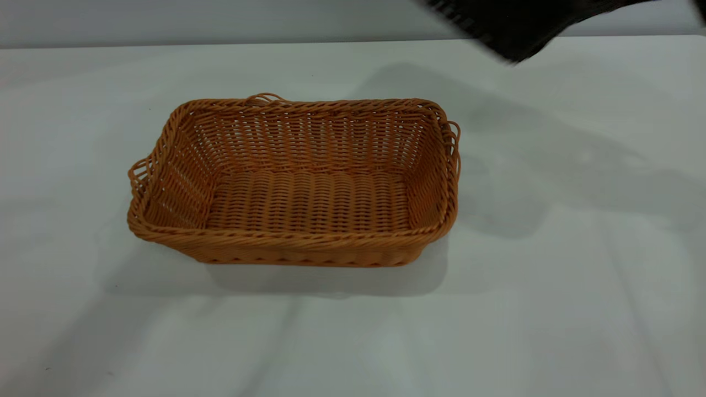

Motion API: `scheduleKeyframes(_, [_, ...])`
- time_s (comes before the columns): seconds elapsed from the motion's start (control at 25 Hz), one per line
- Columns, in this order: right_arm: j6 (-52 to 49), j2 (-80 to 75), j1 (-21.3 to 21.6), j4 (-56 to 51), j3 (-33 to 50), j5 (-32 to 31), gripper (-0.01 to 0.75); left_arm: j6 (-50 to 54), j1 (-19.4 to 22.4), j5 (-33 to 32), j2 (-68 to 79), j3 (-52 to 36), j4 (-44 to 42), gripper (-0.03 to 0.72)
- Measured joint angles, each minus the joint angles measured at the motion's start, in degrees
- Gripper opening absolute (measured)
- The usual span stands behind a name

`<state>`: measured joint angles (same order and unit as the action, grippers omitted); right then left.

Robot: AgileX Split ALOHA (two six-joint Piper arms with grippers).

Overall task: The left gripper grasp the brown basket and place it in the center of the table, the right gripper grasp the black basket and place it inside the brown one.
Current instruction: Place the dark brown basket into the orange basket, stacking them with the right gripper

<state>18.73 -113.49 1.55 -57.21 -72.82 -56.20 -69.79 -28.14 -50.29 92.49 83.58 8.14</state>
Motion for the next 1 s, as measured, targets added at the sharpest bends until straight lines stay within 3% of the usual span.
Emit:
scheduleKeyframes(0.2, [-1.8,-0.1,-12.9,6.9,0.0,3.5,0.107,0.1,0.0,-1.4,-13.4,0.0,-0.1,0.403])
scheduleKeyframes(0.36, [-5.4,-2.5,-20.1,12.7,-0.5,6.3,0.107,0.1,0.0,-2.1,-20.1,0.0,-0.1,0.403])
scheduleKeyframes(0.56, [-8.5,-9.6,-23.8,16.9,-5.2,7.7,0.107,0.2,0.0,-3.0,-22.6,0.0,-0.1,0.403])
scheduleKeyframes(1.0, [-10.8,-15.5,-24.4,22.4,-7.8,8.4,0.111,0.2,0.0,-4.0,-22.6,-0.1,-0.2,0.403])
